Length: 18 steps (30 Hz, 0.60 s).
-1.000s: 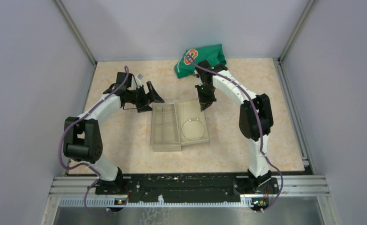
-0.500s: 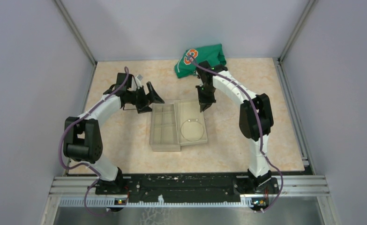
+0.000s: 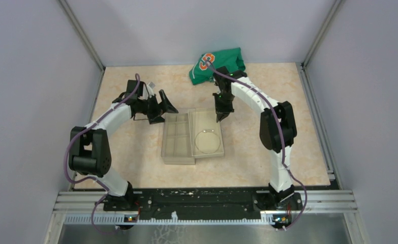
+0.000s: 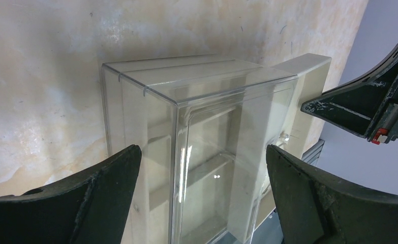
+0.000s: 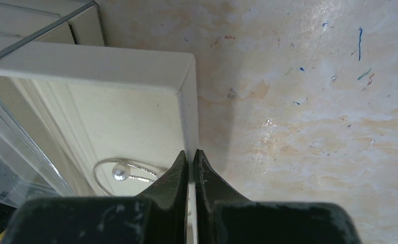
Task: Organize the mixed jewelry
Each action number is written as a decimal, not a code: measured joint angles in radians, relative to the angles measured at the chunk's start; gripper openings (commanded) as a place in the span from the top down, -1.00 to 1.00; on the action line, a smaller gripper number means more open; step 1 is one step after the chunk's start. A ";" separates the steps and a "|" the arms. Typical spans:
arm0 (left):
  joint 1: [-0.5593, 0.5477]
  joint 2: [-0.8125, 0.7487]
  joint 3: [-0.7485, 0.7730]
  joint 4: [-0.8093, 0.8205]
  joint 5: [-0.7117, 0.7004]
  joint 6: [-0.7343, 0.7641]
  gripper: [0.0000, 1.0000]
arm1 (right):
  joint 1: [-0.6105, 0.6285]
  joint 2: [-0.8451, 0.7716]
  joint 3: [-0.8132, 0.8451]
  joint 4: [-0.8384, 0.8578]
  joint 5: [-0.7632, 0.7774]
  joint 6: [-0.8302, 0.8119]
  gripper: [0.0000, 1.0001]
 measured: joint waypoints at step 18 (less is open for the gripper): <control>0.000 0.000 0.000 0.001 0.001 -0.001 -0.97 | -0.044 -0.004 -0.015 0.016 -0.074 0.022 1.00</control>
